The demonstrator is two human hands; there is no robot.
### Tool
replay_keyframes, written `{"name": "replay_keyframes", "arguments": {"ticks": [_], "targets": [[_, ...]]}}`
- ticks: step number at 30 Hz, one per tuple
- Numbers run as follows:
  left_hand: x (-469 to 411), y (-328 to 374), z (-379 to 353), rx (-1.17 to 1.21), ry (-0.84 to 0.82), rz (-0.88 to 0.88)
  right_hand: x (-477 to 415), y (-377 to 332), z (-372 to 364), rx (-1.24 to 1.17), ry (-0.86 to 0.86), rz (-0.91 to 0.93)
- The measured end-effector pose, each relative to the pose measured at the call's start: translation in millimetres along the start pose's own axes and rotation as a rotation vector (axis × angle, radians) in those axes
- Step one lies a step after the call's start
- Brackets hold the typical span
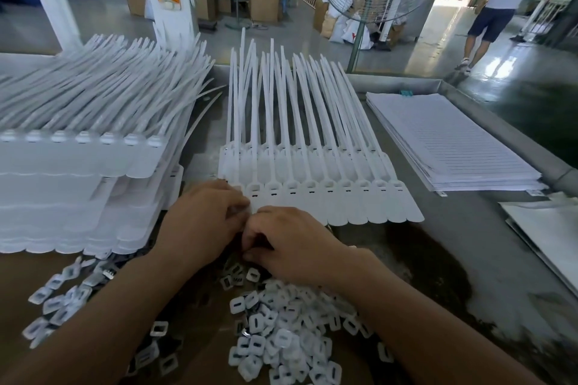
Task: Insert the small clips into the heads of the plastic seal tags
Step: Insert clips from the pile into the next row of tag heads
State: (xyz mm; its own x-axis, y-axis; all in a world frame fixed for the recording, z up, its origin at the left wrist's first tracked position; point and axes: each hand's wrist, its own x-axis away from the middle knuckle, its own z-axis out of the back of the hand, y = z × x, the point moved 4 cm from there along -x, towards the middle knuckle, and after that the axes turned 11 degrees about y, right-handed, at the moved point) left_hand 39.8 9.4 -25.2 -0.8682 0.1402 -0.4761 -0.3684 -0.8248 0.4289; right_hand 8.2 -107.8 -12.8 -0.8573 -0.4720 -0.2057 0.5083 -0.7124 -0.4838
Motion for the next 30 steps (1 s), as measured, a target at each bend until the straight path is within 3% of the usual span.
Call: {"name": "replay_keyframes", "arguments": {"ticks": [5,10,21,30], "targets": [[2,9,7,-0.051,0.004,-0.113,-1,12,14,-0.253,0.157,-0.155],[10,23,13,-0.122,-0.001,-0.315,-2,32,25,-0.3,0.337,-0.281],[12,21,8,-0.153,-0.066,-0.33,-1,54,16,-0.365,0.439,-0.35],[9,24,8,-0.103,-0.118,-0.249,-1,52,18,-0.435,0.41,-0.444]]}}
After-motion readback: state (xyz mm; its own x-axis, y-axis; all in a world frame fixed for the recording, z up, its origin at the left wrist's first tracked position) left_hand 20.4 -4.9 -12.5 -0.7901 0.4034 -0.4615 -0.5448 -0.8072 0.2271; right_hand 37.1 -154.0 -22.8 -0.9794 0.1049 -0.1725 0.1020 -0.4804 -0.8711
